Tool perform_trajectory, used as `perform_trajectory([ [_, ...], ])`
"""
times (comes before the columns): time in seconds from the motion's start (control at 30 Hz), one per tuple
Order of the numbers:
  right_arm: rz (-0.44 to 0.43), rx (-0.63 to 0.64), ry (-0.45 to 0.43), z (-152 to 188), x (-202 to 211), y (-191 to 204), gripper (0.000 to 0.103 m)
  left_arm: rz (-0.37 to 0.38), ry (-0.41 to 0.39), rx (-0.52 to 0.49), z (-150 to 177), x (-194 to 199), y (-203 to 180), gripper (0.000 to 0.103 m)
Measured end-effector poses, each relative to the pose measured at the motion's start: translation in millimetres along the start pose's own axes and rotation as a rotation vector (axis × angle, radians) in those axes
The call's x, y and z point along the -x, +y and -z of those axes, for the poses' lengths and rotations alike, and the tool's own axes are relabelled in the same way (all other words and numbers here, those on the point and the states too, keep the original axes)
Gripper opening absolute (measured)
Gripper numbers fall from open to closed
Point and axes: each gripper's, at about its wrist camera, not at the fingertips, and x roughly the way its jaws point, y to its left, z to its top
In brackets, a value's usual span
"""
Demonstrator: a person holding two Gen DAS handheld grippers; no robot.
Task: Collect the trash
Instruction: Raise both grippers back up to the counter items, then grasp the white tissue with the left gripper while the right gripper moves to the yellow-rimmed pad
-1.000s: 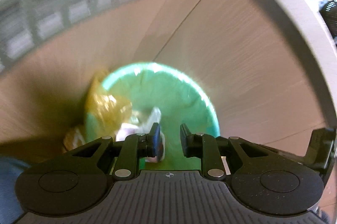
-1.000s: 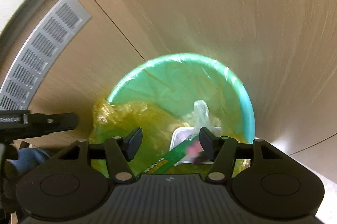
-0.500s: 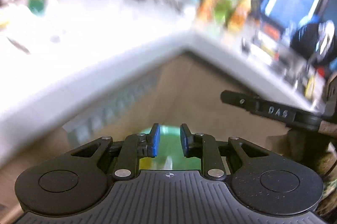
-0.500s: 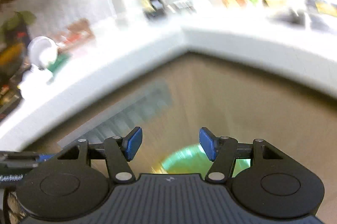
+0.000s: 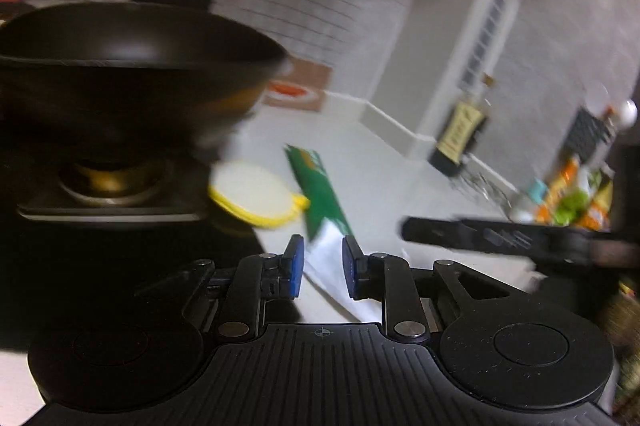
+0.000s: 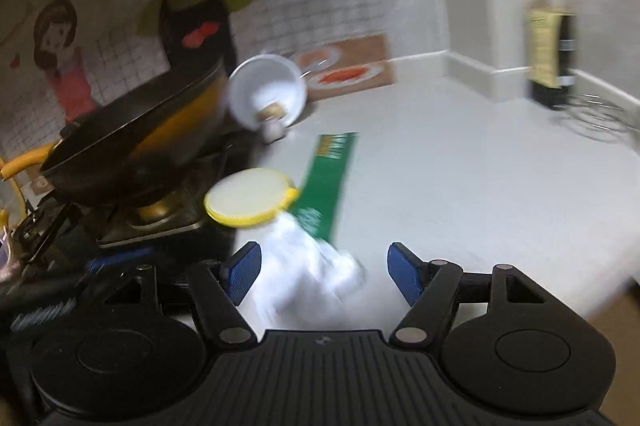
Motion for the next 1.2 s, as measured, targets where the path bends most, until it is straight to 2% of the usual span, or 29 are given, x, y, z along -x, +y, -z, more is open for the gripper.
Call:
perform_trajectory([
  [0.1,-0.050,0.003,0.044,-30.9,-53.4,6.0,0.071,-0.038,-0.005,-0.003,-4.5,3.4,12.6,0.024],
  [0.2,-0.069,0.111,0.074,-44.6,-101.9,25.6,0.071,-0.057,0.010,-0.015,-1.9,6.5,23.5,0.024],
  [0.27,-0.046,0.151,0.111,-49.4,-132.8,35.4,0.064,-0.059,0.032,-0.031,1.9,2.5,25.7,0.024],
  [0.33,-0.058,0.124,0.156,-52.3,-156.5,39.4,0.061,-0.053,0.047,-0.034,5.4,-2.1,30.4,0.024],
  [0.4,-0.135,0.087,0.220,-53.8,-175.0,40.5,0.061,-0.052,0.061,-0.033,10.1,-5.6,33.4,0.024],
  [0.47,-0.138,0.105,0.238,-50.1,-184.5,45.9,0.063,-0.051,0.072,-0.036,13.9,-4.7,36.3,0.024],
  [0.57,-0.071,0.243,0.214,-44.4,-184.8,63.6,0.068,-0.036,0.061,-0.041,15.1,0.6,41.2,0.024],
  [0.7,0.001,0.318,0.210,-43.3,-176.4,68.9,0.064,-0.026,0.061,-0.004,14.7,2.3,51.9,0.024],
  [0.73,0.014,0.322,0.215,-43.2,-172.7,67.6,0.057,-0.022,0.062,0.006,14.6,2.7,53.1,0.024],
  [0.77,0.031,0.319,0.221,-42.3,-169.8,64.6,0.055,-0.015,0.061,0.015,14.3,2.4,54.1,0.024],
  [0.97,0.150,0.267,0.229,-38.7,-152.9,26.0,0.055,0.074,0.081,0.012,15.5,-5.6,42.7,0.024],
  [1.13,0.266,0.234,0.209,-41.8,-136.4,-8.8,0.055,0.112,0.115,-0.008,20.8,-17.2,28.3,0.024],
  [1.2,0.284,0.207,0.195,-42.8,-128.8,-21.1,0.055,0.125,0.124,-0.015,21.4,-21.9,23.7,0.024],
])
